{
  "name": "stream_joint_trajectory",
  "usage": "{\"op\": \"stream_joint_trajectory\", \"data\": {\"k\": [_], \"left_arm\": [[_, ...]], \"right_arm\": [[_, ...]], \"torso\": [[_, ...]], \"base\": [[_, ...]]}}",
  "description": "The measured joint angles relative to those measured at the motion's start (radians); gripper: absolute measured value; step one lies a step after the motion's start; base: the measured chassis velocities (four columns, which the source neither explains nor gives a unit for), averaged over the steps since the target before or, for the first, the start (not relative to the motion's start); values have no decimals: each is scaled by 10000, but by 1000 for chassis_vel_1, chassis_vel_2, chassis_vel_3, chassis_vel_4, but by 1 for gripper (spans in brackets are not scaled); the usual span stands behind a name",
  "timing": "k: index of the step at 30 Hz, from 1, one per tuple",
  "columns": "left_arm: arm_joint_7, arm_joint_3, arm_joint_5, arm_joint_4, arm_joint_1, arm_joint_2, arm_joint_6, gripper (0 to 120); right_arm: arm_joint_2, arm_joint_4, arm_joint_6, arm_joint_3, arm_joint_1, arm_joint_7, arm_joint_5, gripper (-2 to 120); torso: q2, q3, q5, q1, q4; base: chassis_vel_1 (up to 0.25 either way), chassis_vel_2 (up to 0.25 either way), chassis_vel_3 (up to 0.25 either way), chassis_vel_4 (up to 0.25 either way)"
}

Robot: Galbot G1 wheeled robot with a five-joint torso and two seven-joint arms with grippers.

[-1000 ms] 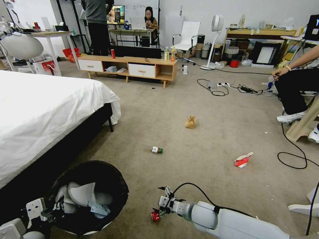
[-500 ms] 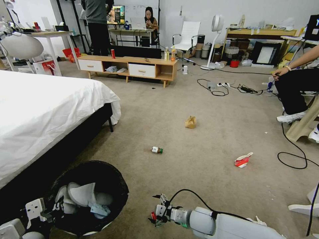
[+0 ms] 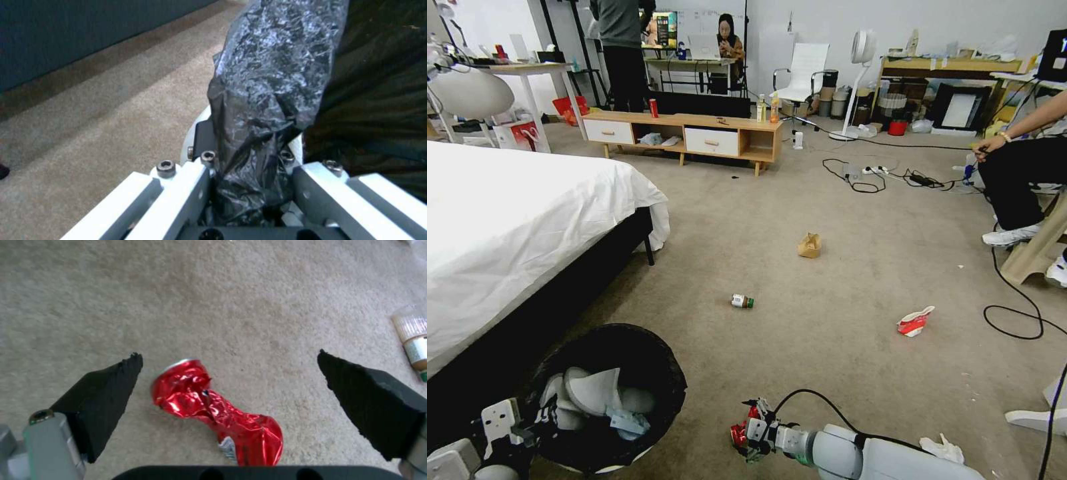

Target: Pick up the trash bin and place the garbage on the floor into it.

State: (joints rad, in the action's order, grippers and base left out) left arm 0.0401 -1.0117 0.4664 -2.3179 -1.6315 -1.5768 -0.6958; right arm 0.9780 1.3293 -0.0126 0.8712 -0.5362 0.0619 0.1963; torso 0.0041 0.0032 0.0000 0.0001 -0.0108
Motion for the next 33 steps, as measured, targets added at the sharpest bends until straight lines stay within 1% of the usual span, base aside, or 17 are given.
{"op": "stream_joint_trajectory", "data": {"k": [2, 5, 7, 14, 23, 30, 33], "left_arm": [[-28, 5, -41, 4, -12, -38, 0, 7], [-41, 8, -60, 5, -21, -56, 0, 7], [-57, 10, -101, 3, -44, -104, 7, 7], [-71, 22, -141, -58, -50, -172, 11, 7], [-82, -6, -157, -91, -64, -178, 16, 7], [-87, -20, -145, -93, -72, -135, 16, 7], [-90, -21, -123, -90, -60, -98, 16, 7]], "right_arm": [[155, -383, 266, -54, 14, 56, -67, 100], [238, -556, 362, -79, 27, 70, -92, 100], [489, -1057, 585, -159, 45, 79, -142, 100], [927, -1759, 938, -215, 88, 84, -226, 100], [1348, -2109, 1185, -167, 54, 95, -235, 100], [1470, -2146, 1246, -87, -22, 95, -142, 100], [1493, -2136, 1136, 13, -122, 15, 263, 100]], "torso": [[-2, 0, 0, 0, 0], [-3, 1, 0, 0, 0], [-2, 0, -1, 0, -1], [-2, 1, 0, 0, 1], [-3, 0, -1, 0, 0], [-2, 1, -1, 0, 1], [-2, 0, -1, 0, 1]], "base": [[0, 0, 0, 0], [0, 0, 0, 0], [0, 0, 0, 0], [0, 0, 0, 0], [0, 0, 0, 0], [0, 0, 0, 0], [0, 0, 0, 0]]}}
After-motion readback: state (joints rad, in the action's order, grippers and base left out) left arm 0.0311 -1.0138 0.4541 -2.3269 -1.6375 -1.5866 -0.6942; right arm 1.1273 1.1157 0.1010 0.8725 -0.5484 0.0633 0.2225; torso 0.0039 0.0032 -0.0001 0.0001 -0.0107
